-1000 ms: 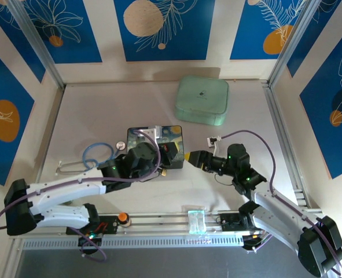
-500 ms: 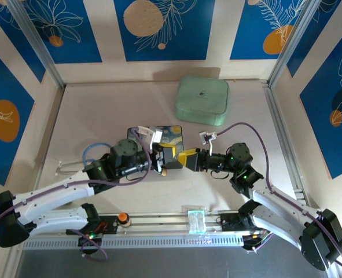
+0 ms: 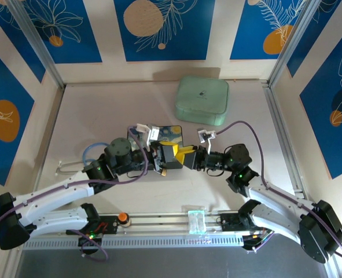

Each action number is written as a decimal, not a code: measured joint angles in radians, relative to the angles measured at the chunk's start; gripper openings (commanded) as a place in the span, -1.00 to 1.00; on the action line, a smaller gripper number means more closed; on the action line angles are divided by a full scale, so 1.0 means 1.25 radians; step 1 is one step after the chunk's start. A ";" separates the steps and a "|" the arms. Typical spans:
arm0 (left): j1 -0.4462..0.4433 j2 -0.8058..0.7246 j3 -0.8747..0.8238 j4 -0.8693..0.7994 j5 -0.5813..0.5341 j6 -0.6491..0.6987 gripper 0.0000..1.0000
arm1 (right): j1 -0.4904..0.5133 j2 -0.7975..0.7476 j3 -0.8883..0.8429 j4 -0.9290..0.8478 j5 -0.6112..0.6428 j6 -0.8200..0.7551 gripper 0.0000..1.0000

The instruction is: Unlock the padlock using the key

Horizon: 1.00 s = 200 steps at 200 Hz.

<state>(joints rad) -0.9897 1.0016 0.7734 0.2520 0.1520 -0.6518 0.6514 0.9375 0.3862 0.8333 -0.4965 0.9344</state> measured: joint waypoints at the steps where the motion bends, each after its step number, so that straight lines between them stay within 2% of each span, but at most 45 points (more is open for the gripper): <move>1: 0.001 0.000 -0.001 0.001 0.000 -0.002 -1.00 | 0.001 0.002 0.000 0.005 0.000 0.002 -0.35; 25: 0.001 -0.002 -0.009 0.004 -0.003 -0.010 -1.00 | 0.007 0.028 0.000 0.050 0.002 0.023 -0.46; 40: 0.003 -0.005 -0.013 0.006 -0.006 -0.015 -1.00 | 0.015 0.036 0.000 0.069 0.005 0.030 -0.64; 58: 0.006 -0.008 -0.017 0.013 -0.012 -0.020 -1.00 | 0.024 0.038 0.000 0.083 0.008 0.039 -0.75; 89: 0.010 -0.011 -0.031 0.038 -0.012 -0.034 -1.00 | 0.029 0.039 -0.001 0.090 0.016 0.042 -0.79; 136: 0.016 -0.011 -0.052 0.070 -0.013 -0.062 -1.00 | 0.029 0.039 -0.007 0.091 0.024 0.052 -0.99; 141: 0.016 -0.012 -0.054 0.072 -0.013 -0.064 -0.84 | 0.029 0.039 -0.008 0.089 0.026 0.052 -0.99; 148: 0.017 -0.014 -0.058 0.075 -0.013 -0.067 -0.48 | 0.029 0.039 -0.008 0.088 0.027 0.053 -0.99; 161: 0.023 -0.018 -0.067 0.080 -0.028 -0.078 0.44 | 0.029 0.039 -0.008 0.087 0.026 0.055 -0.99; 171: 0.031 -0.023 -0.075 0.081 -0.047 -0.086 0.94 | 0.029 0.039 -0.009 0.085 0.027 0.055 -0.99; 176: 0.034 -0.026 -0.079 0.080 -0.059 -0.090 0.99 | 0.029 0.038 -0.009 0.081 0.027 0.055 -0.99; 200: 0.036 -0.057 -0.100 0.052 -0.141 -0.128 0.99 | 0.029 0.038 -0.009 0.045 0.033 0.052 -0.99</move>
<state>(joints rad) -0.9443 0.9306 0.6487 0.3168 -0.0242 -0.8116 0.6880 0.9848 0.3756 0.8898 -0.4557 0.9989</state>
